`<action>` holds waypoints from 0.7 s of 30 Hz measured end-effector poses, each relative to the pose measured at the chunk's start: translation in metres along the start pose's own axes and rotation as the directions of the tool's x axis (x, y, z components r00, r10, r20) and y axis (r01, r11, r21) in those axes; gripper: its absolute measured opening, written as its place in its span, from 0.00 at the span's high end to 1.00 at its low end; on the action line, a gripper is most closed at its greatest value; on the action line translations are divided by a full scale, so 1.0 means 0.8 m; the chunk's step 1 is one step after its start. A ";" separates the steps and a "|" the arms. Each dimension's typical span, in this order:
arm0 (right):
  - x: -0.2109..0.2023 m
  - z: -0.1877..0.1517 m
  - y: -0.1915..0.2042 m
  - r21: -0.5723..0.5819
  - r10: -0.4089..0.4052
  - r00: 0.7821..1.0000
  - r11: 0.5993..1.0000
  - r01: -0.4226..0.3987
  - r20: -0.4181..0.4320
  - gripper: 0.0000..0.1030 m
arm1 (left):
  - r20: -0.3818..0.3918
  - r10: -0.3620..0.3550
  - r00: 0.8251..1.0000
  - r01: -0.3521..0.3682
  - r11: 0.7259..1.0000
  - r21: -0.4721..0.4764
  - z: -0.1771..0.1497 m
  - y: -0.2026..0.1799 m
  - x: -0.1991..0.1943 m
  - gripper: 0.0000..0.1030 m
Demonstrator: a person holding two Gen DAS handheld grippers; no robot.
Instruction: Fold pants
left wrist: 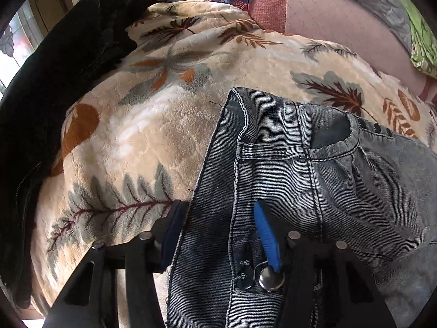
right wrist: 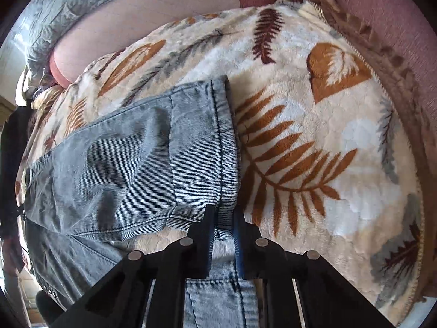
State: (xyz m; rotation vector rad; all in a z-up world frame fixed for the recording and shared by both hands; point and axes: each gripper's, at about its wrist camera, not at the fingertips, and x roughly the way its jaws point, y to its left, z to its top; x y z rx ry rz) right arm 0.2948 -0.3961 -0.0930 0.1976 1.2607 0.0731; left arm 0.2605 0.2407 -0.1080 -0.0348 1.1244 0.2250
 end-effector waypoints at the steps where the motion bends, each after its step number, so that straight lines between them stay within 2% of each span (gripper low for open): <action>1: -0.013 -0.003 0.001 -0.007 -0.010 1.000 1.000 0.010 0.014 0.87 | -0.003 0.007 1.000 -0.007 1.000 0.014 0.002 -0.001 0.001 0.51; 3: -0.024 -0.010 0.003 -0.041 -0.076 0.997 0.996 0.077 0.033 0.87 | -0.005 0.022 1.000 -0.022 0.999 0.033 0.004 -0.004 0.002 0.51; 5: 0.002 -0.014 -0.006 -0.022 -0.073 0.997 0.997 0.072 -0.013 0.87 | -0.002 0.043 0.999 -0.043 0.998 0.051 0.007 -0.008 0.005 0.50; 6: 0.023 -0.013 -0.016 -0.027 -0.107 0.994 0.994 0.106 -0.039 0.83 | -0.002 0.053 0.999 -0.053 0.997 0.058 0.007 -0.007 0.005 0.50; 7: 0.041 -0.015 -0.018 -0.032 -0.136 0.990 0.990 0.135 -0.035 0.72 | -0.001 0.060 0.998 -0.060 0.997 0.058 0.008 -0.009 0.004 0.50; 9: 0.042 -0.017 -0.013 -0.032 -0.153 0.987 0.987 0.155 0.040 0.67 | -0.004 0.065 0.998 -0.065 0.996 0.055 0.009 -0.009 -0.002 0.50; 10: 0.037 -0.017 -0.013 -0.005 -0.157 0.987 0.988 0.158 0.043 0.61 | 0.001 0.065 0.998 -0.065 0.997 0.052 0.009 -0.007 -0.010 0.50; 11: 0.033 -0.020 -0.014 0.015 -0.144 0.989 0.990 0.143 0.033 0.48 | 0.019 0.059 0.998 -0.060 0.997 0.052 0.007 -0.005 -0.021 0.50; 12: 0.026 -0.024 -0.016 0.025 -0.128 0.991 0.992 0.128 0.026 0.43 | 0.048 0.051 0.998 -0.053 0.997 0.055 0.005 -0.004 -0.033 0.50; 14: 0.004 -0.035 -0.018 0.035 -0.130 0.990 0.991 0.128 0.053 0.42 | 0.108 0.025 0.994 -0.032 0.998 0.061 -0.002 -0.002 -0.061 0.50; 16: -0.026 -0.052 -0.022 0.069 -0.066 0.992 0.996 0.058 0.112 0.41 | 0.132 -0.002 0.991 -0.007 0.998 0.066 -0.010 -0.004 -0.075 0.47; 18: -0.039 -0.066 -0.023 0.092 0.004 0.990 0.996 -0.017 0.139 0.40 | 0.113 -0.001 0.994 -0.010 0.995 0.097 -0.018 -0.011 -0.067 0.43; 20: -0.025 -0.068 -0.019 0.079 0.018 0.992 0.996 -0.028 0.123 0.35 | 0.043 0.071 0.997 -0.077 0.987 0.141 -0.026 -0.021 -0.036 0.41; 21: -0.010 -0.066 -0.023 0.088 0.017 0.996 0.996 -0.024 0.088 0.35 | 0.015 0.070 0.997 -0.072 0.988 0.137 -0.028 -0.022 -0.021 0.36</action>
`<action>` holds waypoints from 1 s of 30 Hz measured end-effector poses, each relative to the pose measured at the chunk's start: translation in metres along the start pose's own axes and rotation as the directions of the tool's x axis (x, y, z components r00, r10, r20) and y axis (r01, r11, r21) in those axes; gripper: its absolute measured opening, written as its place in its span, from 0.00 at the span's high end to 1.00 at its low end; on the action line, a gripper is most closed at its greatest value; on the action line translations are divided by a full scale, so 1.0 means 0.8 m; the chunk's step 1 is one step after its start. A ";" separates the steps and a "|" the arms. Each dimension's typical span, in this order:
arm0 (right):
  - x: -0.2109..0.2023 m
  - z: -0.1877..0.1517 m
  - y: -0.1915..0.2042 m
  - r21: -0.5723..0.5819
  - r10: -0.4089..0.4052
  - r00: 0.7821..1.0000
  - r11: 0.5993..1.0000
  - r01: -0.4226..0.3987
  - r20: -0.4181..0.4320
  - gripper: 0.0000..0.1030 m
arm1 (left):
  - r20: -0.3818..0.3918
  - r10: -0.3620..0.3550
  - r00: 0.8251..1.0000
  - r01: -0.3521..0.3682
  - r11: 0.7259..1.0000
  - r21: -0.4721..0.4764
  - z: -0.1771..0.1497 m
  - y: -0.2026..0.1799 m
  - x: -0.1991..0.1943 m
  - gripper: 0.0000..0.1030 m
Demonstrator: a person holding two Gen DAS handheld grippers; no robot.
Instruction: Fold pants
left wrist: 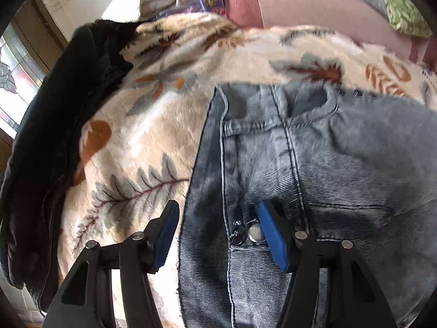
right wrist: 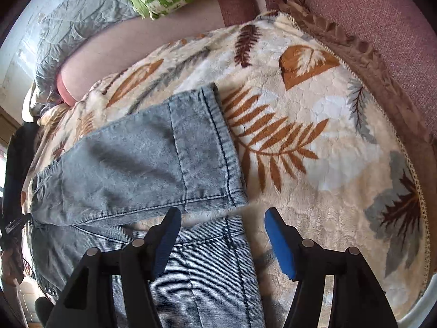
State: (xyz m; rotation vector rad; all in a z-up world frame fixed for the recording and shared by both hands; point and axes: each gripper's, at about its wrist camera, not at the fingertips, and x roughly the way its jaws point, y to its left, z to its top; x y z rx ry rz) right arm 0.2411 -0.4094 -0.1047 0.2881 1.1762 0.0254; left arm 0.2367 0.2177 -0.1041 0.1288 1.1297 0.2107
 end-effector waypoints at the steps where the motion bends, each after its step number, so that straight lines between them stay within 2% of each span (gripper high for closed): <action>1: 0.020 0.000 -0.008 0.026 -0.015 0.998 1.000 0.016 -0.055 0.35 | 0.000 -0.008 1.000 0.008 1.000 -0.028 -0.002 0.004 0.003 0.35; 2: 0.032 -0.001 -0.018 0.066 -0.031 0.995 0.997 0.037 -0.092 0.35 | -0.006 -0.009 1.000 0.009 0.998 -0.062 0.000 0.008 0.000 0.34; 3: 0.028 -0.002 -0.022 0.091 -0.012 0.998 0.996 0.018 -0.067 0.35 | -0.005 -0.021 1.000 0.020 0.995 -0.095 0.001 0.013 -0.008 0.35; 6: -0.016 -0.018 -0.018 0.088 0.064 0.998 0.994 -0.062 -0.016 0.35 | 0.094 -0.078 0.992 0.088 0.991 -0.101 -0.011 0.022 -0.055 0.35; 8: -0.048 -0.042 -0.016 0.068 0.071 0.997 0.995 -0.072 0.011 0.34 | 0.152 -0.087 0.985 0.104 0.989 -0.108 -0.033 0.029 -0.085 0.34; 10: -0.071 -0.072 -0.023 0.080 0.087 0.996 0.993 -0.089 0.021 0.33 | 0.191 -0.114 0.975 0.146 0.976 -0.162 -0.065 0.044 -0.106 0.33; 13: -0.074 -0.118 -0.048 0.136 0.086 0.996 0.987 -0.082 -0.022 0.31 | 0.172 -0.163 0.971 0.205 0.944 -0.260 -0.112 0.058 -0.110 0.33; 17: -0.063 -0.161 -0.076 0.244 0.136 0.989 0.962 -0.120 -0.051 0.31 | 0.130 -0.225 0.966 0.255 0.915 -0.311 -0.156 0.049 -0.101 0.33; 19: -0.057 -0.168 -0.081 0.273 0.154 0.987 0.952 -0.136 -0.048 0.32 | 0.097 -0.219 0.971 0.238 0.915 -0.326 -0.168 0.039 -0.088 0.33; 21: -0.051 -0.173 -0.083 0.294 0.178 0.983 0.943 -0.157 -0.046 0.38 | 0.034 -0.207 0.978 0.207 0.921 -0.330 -0.178 0.028 -0.071 0.33; 23: -0.050 -0.174 -0.080 0.271 0.166 0.985 0.952 -0.145 -0.055 0.70 | 0.052 -0.160 0.986 0.168 0.943 -0.289 -0.182 0.018 -0.073 0.32; 24: -0.051 -0.174 -0.077 0.257 0.168 0.984 0.955 -0.149 -0.055 0.72 | 0.040 -0.143 0.989 0.149 0.951 -0.272 -0.181 0.014 -0.074 0.32; 25: -0.052 -0.175 -0.073 0.243 0.163 0.985 0.959 -0.144 -0.056 0.75 | 0.036 -0.130 0.991 0.135 0.956 -0.259 -0.180 0.011 -0.075 0.36; 26: -0.056 -0.174 -0.067 0.214 0.146 0.988 0.968 -0.131 -0.055 0.75 | 0.024 -0.118 0.993 0.120 0.964 -0.236 -0.178 0.008 -0.076 0.43; 27: -0.060 -0.174 -0.061 0.188 0.128 0.991 0.975 -0.117 -0.048 0.75 | 0.014 -0.104 0.994 0.105 0.972 -0.211 -0.176 0.005 -0.077 0.54; 29: -0.072 -0.173 -0.053 0.147 0.089 0.996 0.986 -0.085 -0.022 0.75 | -0.004 -0.097 0.995 0.095 0.980 -0.177 -0.174 0.005 -0.081 0.63; 30: -0.079 -0.173 -0.048 0.116 0.059 0.998 0.992 -0.057 -0.010 0.75 | -0.011 -0.073 0.997 0.071 0.984 -0.165 -0.173 0.008 -0.083 0.71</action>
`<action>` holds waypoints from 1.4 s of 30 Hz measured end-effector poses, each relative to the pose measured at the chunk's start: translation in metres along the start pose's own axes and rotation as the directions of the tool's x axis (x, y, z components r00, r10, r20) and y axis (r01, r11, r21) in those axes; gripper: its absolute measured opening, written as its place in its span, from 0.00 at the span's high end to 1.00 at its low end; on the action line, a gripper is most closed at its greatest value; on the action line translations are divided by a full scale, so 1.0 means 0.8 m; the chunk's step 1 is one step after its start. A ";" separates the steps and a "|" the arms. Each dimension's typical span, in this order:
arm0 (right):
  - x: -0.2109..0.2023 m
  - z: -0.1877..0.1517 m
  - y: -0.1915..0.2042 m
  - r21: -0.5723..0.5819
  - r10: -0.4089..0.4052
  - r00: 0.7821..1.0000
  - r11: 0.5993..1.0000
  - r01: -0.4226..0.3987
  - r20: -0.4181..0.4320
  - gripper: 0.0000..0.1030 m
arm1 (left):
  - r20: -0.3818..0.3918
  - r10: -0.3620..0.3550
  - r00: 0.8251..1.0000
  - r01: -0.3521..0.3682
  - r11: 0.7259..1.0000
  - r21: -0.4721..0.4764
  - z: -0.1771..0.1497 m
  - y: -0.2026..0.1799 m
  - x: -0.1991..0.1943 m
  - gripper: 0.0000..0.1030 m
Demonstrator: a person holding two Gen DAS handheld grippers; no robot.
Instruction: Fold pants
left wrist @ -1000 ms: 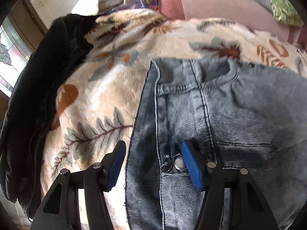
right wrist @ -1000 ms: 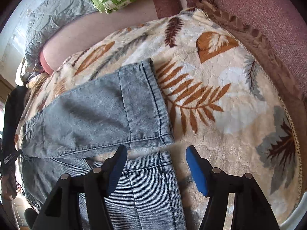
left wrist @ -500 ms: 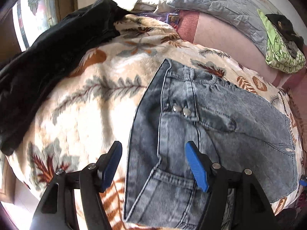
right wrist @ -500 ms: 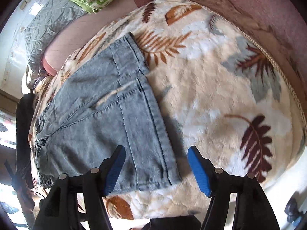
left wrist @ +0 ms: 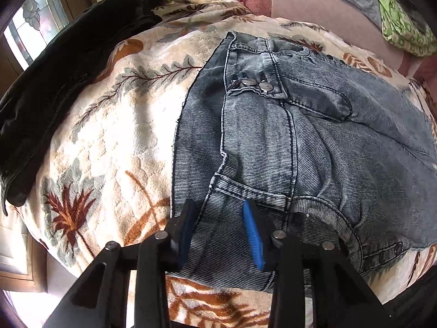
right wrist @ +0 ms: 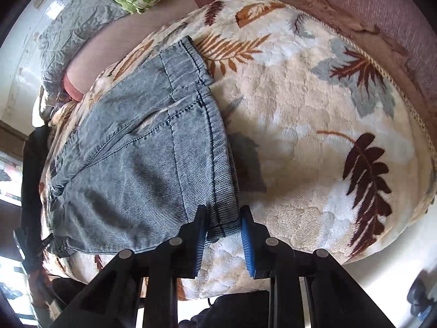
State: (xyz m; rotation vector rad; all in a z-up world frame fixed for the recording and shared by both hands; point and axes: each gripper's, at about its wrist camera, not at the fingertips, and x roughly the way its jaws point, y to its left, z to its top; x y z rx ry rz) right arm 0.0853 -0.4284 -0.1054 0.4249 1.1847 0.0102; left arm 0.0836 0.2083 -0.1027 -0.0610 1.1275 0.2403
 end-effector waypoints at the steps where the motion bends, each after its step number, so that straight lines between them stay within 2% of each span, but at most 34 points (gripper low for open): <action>1: -0.004 -0.001 0.004 -0.029 -0.027 1.000 0.999 0.027 0.012 0.75 | -0.006 0.031 0.999 -0.031 1.000 0.003 0.001 0.004 -0.001 0.75; 4: 0.012 -0.009 0.008 -0.099 -0.110 0.994 0.989 0.109 -0.011 0.74 | -0.036 0.048 0.998 -0.046 0.998 0.045 -0.006 0.007 0.000 0.74; 5: 0.026 -0.012 0.008 -0.116 -0.134 0.990 0.985 0.128 -0.043 0.70 | -0.022 0.045 0.999 -0.044 0.998 0.047 -0.009 0.006 -0.005 0.74; 6: 0.030 -0.017 0.006 -0.134 -0.141 0.989 0.982 0.134 -0.044 0.68 | -0.010 0.012 1.000 -0.012 0.999 0.042 -0.010 0.007 -0.010 0.71; 7: 0.026 -0.016 0.008 -0.140 -0.151 0.988 0.979 0.147 -0.019 0.66 | -0.005 -0.037 0.999 0.037 0.999 0.034 -0.012 0.010 -0.016 0.54; 9: 0.012 -0.013 0.010 -0.116 -0.123 0.992 0.986 0.123 0.005 0.66 | 0.028 -0.106 0.994 0.106 0.994 -0.022 -0.011 0.020 -0.027 0.37; 11: -0.006 -0.009 0.014 -0.104 -0.108 0.993 0.988 0.114 0.054 0.66 | 0.068 -0.170 0.983 0.175 0.982 -0.073 -0.007 0.031 -0.037 0.37; 14: -0.030 -0.004 0.023 -0.105 -0.077 0.991 0.990 0.089 0.112 0.64 | 0.079 -0.226 0.971 0.234 0.966 -0.113 0.002 0.047 -0.034 0.37; 16: -0.037 -0.004 0.031 -0.106 -0.056 0.990 0.992 0.070 0.130 0.64 | 0.053 -0.219 0.974 0.225 0.960 -0.165 0.007 0.056 -0.020 0.37; 18: -0.040 -0.007 0.043 -0.115 -0.036 0.990 0.992 0.052 0.134 0.64 | 0.019 -0.239 0.971 0.238 0.948 -0.213 0.004 0.067 -0.005 0.38; 20: -0.036 -0.010 0.053 -0.132 -0.017 0.991 0.991 0.034 0.130 0.64 | -0.045 -0.268 0.962 0.255 0.948 -0.190 -0.004 0.063 0.006 0.41; 21: -0.035 -0.015 0.057 -0.145 -0.011 0.992 0.989 0.029 0.126 0.63 | -0.052 -0.255 0.966 0.244 0.957 -0.155 -0.010 0.056 0.006 0.46; 23: -0.025 -0.019 0.066 -0.158 -0.002 0.993 0.987 0.020 0.114 0.62 | -0.054 -0.195 0.979 0.192 0.979 -0.068 -0.018 0.041 0.001 0.52; 25: -0.014 -0.020 0.072 -0.161 0.006 0.995 0.987 0.010 0.100 0.62 | -0.065 -0.165 0.984 0.160 0.984 -0.076 -0.019 0.041 0.005 0.64; 26: -0.011 -0.020 0.075 -0.161 0.014 0.995 0.987 0.002 0.095 0.62 | -0.071 -0.163 0.984 0.157 0.984 -0.088 -0.018 0.042 0.005 0.66; 28: -0.006 -0.022 0.084 -0.173 0.027 0.996 0.985 -0.011 0.091 0.62 | -0.071 -0.163 0.984 0.156 0.983 -0.096 -0.017 0.044 -0.002 0.80; 31: -0.005 -0.027 0.098 -0.201 0.032 0.995 0.979 -0.012 0.096 0.62 | -0.039 -0.111 0.993 0.109 0.992 -0.067 -0.019 0.038 -0.019 0.82; 35: 0.000 -0.032 0.108 -0.229 0.017 0.995 0.974 0.005 0.096 0.62 | -0.013 -0.065 0.998 0.064 0.995 -0.081 -0.032 0.035 -0.031 0.83; 36: 0.006 -0.033 0.109 -0.235 -0.008 0.996 0.972 0.028 0.084 0.59 | -0.033 -0.055 0.998 0.052 0.994 -0.093 -0.033 0.035 -0.022 0.82; 37: 0.020 -0.033 0.111 -0.252 -0.042 0.998 0.966 0.051 0.040 0.43 | -0.085 -0.066 0.994 0.056 0.991 -0.120 -0.036 0.038 -0.007 0.81; 38: 0.038 -0.033 0.111 -0.264 -0.061 0.998 0.963 0.053 -0.025 0.34 | -0.101 -0.079 0.992 0.063 0.987 -0.151 -0.035 0.041 0.000 0.80; 39: 0.052 -0.034 0.107 -0.257 -0.066 0.996 0.965 0.046 -0.068 0.34 | -0.102 -0.083 0.991 0.065 0.983 -0.171 -0.034 0.046 -0.005 0.78; 41: 0.048 -0.035 0.111 -0.271 -0.069 0.996 0.961 0.053 -0.053 0.34 | -0.091 -0.092 0.992 0.073 0.977 -0.199 -0.028 0.051 -0.014 0.77; 42: 0.040 -0.033 0.112 -0.262 -0.039 0.998 0.965 0.026 -0.044 0.34 | -0.083 -0.088 0.993 0.070 0.977 -0.199 -0.026 0.053 -0.020 0.72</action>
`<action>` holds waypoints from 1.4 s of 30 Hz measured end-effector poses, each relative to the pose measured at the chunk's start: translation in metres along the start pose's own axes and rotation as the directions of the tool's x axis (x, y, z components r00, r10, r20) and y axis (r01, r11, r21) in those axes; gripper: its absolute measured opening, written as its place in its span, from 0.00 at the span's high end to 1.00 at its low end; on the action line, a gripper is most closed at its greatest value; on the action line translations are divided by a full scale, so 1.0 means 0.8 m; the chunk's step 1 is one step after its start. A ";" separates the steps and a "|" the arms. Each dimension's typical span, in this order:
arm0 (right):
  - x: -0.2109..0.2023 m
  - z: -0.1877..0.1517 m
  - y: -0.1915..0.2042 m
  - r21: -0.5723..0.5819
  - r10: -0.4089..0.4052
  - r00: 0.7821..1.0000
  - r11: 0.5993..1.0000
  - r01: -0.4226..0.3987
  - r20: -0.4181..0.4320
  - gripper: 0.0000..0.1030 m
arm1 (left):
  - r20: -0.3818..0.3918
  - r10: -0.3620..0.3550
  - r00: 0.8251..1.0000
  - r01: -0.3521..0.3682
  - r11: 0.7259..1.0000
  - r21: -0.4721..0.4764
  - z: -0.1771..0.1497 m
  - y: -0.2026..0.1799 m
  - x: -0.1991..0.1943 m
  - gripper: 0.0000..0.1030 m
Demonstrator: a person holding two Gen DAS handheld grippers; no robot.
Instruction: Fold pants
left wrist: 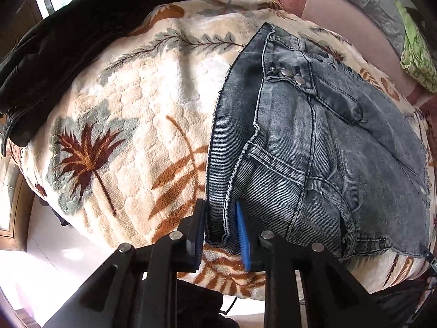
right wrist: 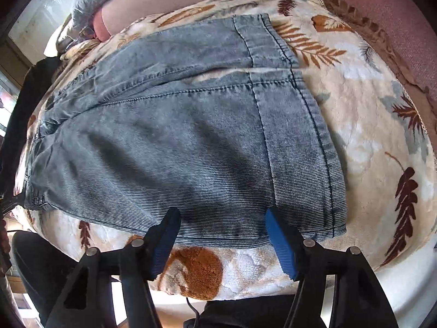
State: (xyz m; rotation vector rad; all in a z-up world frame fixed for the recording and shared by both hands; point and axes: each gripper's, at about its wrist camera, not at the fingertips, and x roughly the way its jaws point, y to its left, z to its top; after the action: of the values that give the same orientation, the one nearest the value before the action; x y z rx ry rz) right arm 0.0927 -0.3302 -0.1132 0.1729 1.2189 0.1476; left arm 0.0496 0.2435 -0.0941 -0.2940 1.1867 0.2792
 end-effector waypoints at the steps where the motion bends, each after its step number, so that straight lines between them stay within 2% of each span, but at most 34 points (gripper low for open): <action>1: -0.008 0.002 -0.001 0.016 0.032 0.999 0.999 -0.032 0.022 0.34 | 0.007 0.010 1.000 -0.010 1.000 -0.005 0.001 0.001 -0.005 0.64; 2: -0.014 0.004 -0.002 0.026 0.048 0.998 0.998 -0.049 0.045 0.34 | 0.027 0.006 1.000 -0.006 1.000 -0.015 0.002 0.002 -0.012 0.62; 4: -0.011 0.006 -0.002 0.016 0.028 0.998 0.999 -0.029 0.052 0.33 | 0.073 0.010 0.997 -0.009 1.000 -0.010 0.003 0.000 -0.026 0.57; 5: 0.004 0.007 -0.004 0.015 0.019 1.000 1.000 -0.019 0.001 0.30 | 0.092 0.017 0.996 -0.017 1.000 -0.001 0.002 -0.001 -0.034 0.54; 6: 0.026 0.005 -0.006 0.018 0.030 0.995 0.999 -0.029 -0.092 0.27 | 0.112 0.016 0.994 -0.016 1.000 0.004 0.001 -0.007 -0.039 0.49; 8: 0.020 0.011 0.001 -0.012 0.016 0.996 1.000 -0.017 -0.092 0.27 | 0.134 -0.004 0.991 -0.002 0.999 0.042 -0.002 -0.017 -0.047 0.46; 9: 0.011 0.016 0.002 -0.008 0.038 0.995 0.999 -0.039 -0.093 0.27 | 0.142 -0.011 0.990 0.002 0.998 0.068 -0.003 -0.025 -0.048 0.43; 10: 0.000 0.023 0.001 0.011 0.074 0.995 0.997 -0.073 -0.069 0.27 | 0.148 -0.018 0.989 0.006 0.997 0.083 -0.005 -0.032 -0.047 0.39; 12: -0.022 0.037 -0.003 0.035 0.093 0.996 0.995 -0.094 0.011 0.27 | 0.145 -0.024 0.989 0.007 0.993 0.122 -0.005 -0.046 -0.035 0.37; 14: -0.026 0.047 -0.007 0.049 0.111 0.993 0.992 -0.113 0.050 0.25 | 0.096 -0.014 0.995 0.000 0.990 0.140 -0.007 -0.057 -0.009 0.37; 15: -0.012 0.048 -0.012 0.074 0.123 0.992 0.990 -0.124 0.013 0.22 | 0.049 -0.002 0.999 -0.005 0.989 0.148 -0.008 -0.060 0.010 0.37; 16: 0.012 0.046 -0.017 0.096 0.138 0.989 0.987 -0.132 -0.061 0.21 | 0.014 0.026 1.000 -0.028 0.986 0.164 -0.011 -0.061 0.023 0.37; 17: 0.037 0.042 -0.020 0.116 0.139 0.981 0.985 -0.124 -0.133 0.21 | 0.046 0.045 0.998 -0.053 0.980 0.191 -0.013 -0.067 0.021 0.36; 18: 0.038 0.041 -0.018 0.106 0.131 0.985 0.987 -0.120 -0.109 0.21 | 0.061 0.060 0.996 -0.071 0.975 0.209 -0.013 -0.073 0.015 0.36; 20: 0.021 0.049 -0.009 0.088 0.126 0.988 0.989 -0.118 -0.090 0.20 | 0.073 -0.014 0.997 -0.003 0.973 0.232 -0.009 -0.081 0.000 0.36; 21: 0.010 0.057 -0.007 0.087 0.144 0.988 0.986 -0.140 -0.047 0.20 | 0.093 -0.046 0.995 0.023 0.972 0.236 -0.004 -0.084 -0.009 0.36; 23: -0.011 0.082 -0.010 0.090 0.164 0.986 0.982 -0.166 0.030 0.20 | 0.128 -0.088 0.988 0.056 0.970 0.236 0.016 -0.091 -0.023 0.36; 24: -0.018 0.098 -0.013 0.094 0.148 0.987 0.984 -0.154 0.060 0.20 | 0.133 -0.115 0.984 0.083 0.971 0.224 0.031 -0.092 -0.026 0.35; 27: -0.023 0.151 -0.026 0.117 0.131 0.983 0.982 -0.146 0.132 0.20 | 0.143 -0.155 0.978 0.135 0.981 0.138 0.091 -0.086 -0.022 0.35; 31: -0.004 0.217 -0.046 0.166 0.125 0.984 0.975 -0.146 0.131 0.20 | 0.115 -0.234 0.965 0.229 0.972 0.059 0.178 -0.085 0.009 0.35; 35: 0.021 0.266 -0.058 0.166 0.089 0.990 0.981 -0.105 0.106 0.21 | 0.116 -0.220 0.969 0.214 0.975 0.060 0.248 -0.102 0.046 0.35; 37: 0.035 0.287 -0.063 0.169 0.088 0.991 0.980 -0.104 0.100 0.22 | 0.094 -0.241 0.966 0.239 0.970 0.034 0.279 -0.106 0.071 0.35; 40: 0.054 0.313 -0.076 0.192 0.080 0.993 0.977 -0.095 0.087 0.22 | 0.091 -0.227 0.970 0.231 0.972 -0.036 0.307 -0.104 0.100 0.35; 42: 0.064 0.329 -0.086 0.212 0.067 0.995 0.974 -0.083 0.078 0.23 | 0.083 -0.231 0.969 0.235 0.971 -0.047 0.319 -0.106 0.115 0.35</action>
State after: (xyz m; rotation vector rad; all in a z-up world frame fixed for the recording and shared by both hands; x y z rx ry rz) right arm 0.3589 -0.4005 -0.0865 0.4103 1.1569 0.0741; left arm 0.3327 0.2638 -0.0855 -0.4646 1.0584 0.1172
